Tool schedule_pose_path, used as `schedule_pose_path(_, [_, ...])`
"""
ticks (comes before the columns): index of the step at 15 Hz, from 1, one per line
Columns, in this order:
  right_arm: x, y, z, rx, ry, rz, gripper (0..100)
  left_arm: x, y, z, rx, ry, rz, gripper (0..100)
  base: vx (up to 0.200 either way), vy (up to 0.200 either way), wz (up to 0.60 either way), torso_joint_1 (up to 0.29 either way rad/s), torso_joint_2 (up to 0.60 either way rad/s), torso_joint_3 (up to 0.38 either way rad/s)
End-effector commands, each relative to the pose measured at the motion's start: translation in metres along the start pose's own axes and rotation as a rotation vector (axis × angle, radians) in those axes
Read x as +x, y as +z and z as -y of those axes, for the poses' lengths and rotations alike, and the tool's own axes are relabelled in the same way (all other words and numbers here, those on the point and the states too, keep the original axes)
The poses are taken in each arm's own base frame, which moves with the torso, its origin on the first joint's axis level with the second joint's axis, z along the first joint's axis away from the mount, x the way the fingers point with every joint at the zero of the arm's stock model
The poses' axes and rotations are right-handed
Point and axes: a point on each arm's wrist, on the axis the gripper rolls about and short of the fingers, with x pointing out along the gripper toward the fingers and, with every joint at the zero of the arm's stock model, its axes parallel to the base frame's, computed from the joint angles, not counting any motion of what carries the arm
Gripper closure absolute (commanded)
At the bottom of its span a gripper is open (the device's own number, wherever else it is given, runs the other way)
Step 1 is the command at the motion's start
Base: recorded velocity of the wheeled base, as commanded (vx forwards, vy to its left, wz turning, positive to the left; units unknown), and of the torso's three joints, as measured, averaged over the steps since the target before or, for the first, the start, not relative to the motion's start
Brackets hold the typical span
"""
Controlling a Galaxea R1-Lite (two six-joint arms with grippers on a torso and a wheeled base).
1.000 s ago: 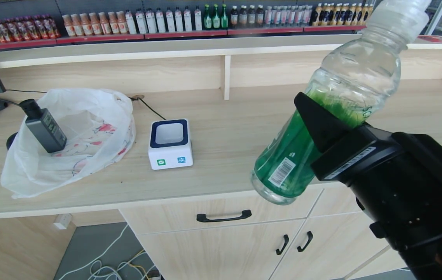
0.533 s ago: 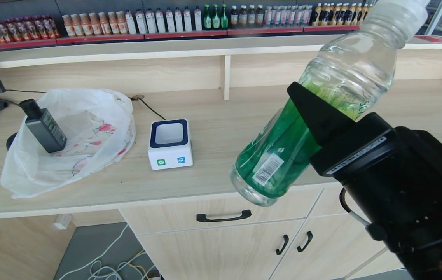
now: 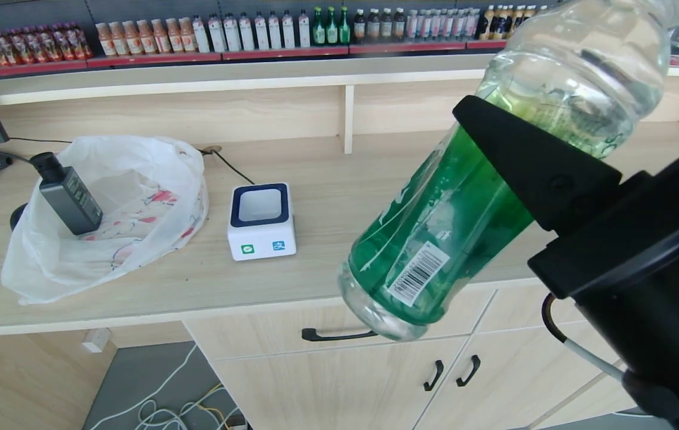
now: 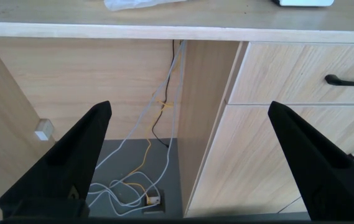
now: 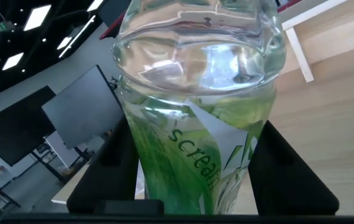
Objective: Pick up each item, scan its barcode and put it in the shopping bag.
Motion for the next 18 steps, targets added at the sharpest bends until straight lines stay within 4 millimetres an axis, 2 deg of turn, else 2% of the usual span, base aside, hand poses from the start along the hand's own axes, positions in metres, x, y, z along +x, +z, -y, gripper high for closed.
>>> schedule_pose_path(1, [-0.0041, 0.0113, -0.0015, 0.024, 0.011, 0.022, 100, 0.0, 0.0, 0.0, 0.0, 0.001, 0.0, 0, 0.0, 0.0, 0.0, 0.0, 0.0, 0.0])
schedule_pose_path(4, [-0.0076, 0.017, -0.0034, 0.069, 0.024, 0.028, 100, 0.0, 0.0, 0.0, 0.0, 0.001, 0.0, 0, 0.0, 0.0, 0.0, 0.0, 0.0, 0.0])
schedule_pose_path(18, [-0.0108, 0.0107, -0.0001, 0.09, 0.022, 0.003, 100, 0.0, 0.0, 0.0, 0.0, 0.001, 0.0, 0, 0.0, 0.0, 0.0, 0.0, 0.0, 0.0])
